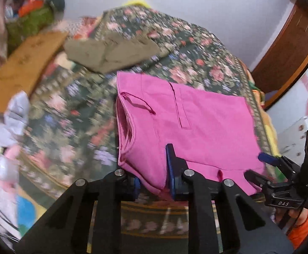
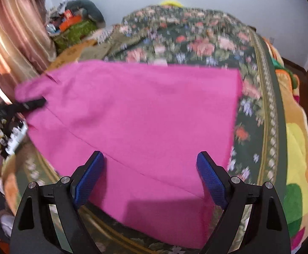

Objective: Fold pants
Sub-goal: 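Lift the gripped edge with the left gripper and fold it over the pants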

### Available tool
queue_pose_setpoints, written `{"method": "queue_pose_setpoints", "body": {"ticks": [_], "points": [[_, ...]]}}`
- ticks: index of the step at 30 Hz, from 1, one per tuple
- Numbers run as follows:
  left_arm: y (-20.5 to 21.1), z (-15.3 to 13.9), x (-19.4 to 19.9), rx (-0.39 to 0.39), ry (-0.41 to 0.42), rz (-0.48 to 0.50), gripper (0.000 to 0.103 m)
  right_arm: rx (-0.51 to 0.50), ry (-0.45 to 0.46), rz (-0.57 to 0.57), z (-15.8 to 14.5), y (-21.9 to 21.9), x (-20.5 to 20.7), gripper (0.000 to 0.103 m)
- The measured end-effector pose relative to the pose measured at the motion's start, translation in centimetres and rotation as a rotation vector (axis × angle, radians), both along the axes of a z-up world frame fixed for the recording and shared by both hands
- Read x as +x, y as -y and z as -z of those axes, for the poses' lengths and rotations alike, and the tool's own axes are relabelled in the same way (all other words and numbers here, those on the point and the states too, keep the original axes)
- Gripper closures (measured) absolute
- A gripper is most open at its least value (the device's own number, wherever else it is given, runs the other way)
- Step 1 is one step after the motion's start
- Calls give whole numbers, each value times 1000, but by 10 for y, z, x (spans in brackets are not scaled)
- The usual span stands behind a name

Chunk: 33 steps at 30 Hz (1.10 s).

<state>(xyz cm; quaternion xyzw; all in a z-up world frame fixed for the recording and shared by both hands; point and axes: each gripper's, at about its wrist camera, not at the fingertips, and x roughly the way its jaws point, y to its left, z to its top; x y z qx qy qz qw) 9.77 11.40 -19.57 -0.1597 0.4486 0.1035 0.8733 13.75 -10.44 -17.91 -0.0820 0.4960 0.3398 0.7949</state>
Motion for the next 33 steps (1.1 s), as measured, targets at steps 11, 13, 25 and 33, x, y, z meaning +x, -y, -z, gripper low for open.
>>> {"method": "queue_pose_setpoints", "body": {"ticks": [11, 13, 25, 33], "points": [[41, -50, 7, 252, 112, 128, 83, 36, -15, -6, 4, 3, -6, 15], [52, -61, 13, 265, 138, 164, 83, 42, -13, -6, 4, 5, -6, 15], [146, -73, 68, 236, 154, 424, 85, 78, 21, 107, -11, 44, -2, 15], [174, -26, 103, 9, -4, 537, 86, 52, 81, 207, -26, 88, -8, 15]]}}
